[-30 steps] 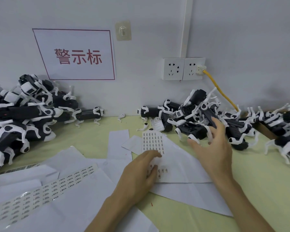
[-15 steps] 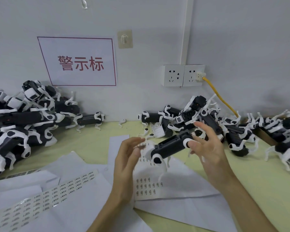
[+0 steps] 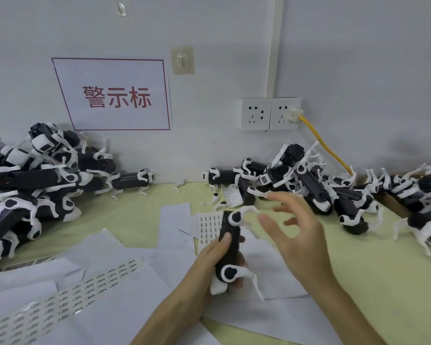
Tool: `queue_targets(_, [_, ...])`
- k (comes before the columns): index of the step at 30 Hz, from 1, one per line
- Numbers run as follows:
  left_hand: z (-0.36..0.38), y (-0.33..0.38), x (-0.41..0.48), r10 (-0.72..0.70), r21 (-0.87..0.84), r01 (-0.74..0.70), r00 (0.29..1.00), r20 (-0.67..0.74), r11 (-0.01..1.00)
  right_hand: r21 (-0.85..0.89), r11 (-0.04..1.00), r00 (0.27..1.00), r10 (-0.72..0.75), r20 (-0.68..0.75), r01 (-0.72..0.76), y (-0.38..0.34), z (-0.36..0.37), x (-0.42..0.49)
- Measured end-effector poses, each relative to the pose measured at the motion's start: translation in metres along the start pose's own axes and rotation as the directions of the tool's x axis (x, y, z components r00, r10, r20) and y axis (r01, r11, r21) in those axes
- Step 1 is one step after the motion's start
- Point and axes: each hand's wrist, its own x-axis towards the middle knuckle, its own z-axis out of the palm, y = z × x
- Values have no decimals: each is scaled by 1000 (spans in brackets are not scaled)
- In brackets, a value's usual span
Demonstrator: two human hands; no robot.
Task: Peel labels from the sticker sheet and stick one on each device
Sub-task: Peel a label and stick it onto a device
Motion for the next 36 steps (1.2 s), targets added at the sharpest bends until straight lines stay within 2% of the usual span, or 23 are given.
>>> queue_targets(2, [-1,-2,-2,14,-49,-14,1000,-11,999,267,959,996,95,4,-92,-1,-6,5])
queue_targets(4, [-2,-2,-5,47,-19,-47,999,4,999,521,803,956,218,196,-290,-4,-9,7])
queue_targets(5, [-2,-2,-5,53,-4,-53,999,2,999,534,753,919,258,297,-384,-7,-8,7])
queue_targets(7, [-1,-2,-6,43,12,-43,999,-6,999,439,761,863,312,397,-477,-6,-2,3])
queue_targets(9, [1,-4,-5,43,36,-42,999,-13,998,347,800,850,348,396,-490,-5,5,-1])
queue_targets(14, [0,-7,-4,54,124,-51,998,-20,991,229,883,896,344,281,-410,-5,14,-8])
queue_targets(20, [0,-11,-2,85,232,-82,996,-4,969,100,932,914,314,257,-349,-5,19,-12])
queue_targets(36, [1,-18,0,148,348,-146,989,19,926,17,957,944,282,171,-289,-2,24,-16])
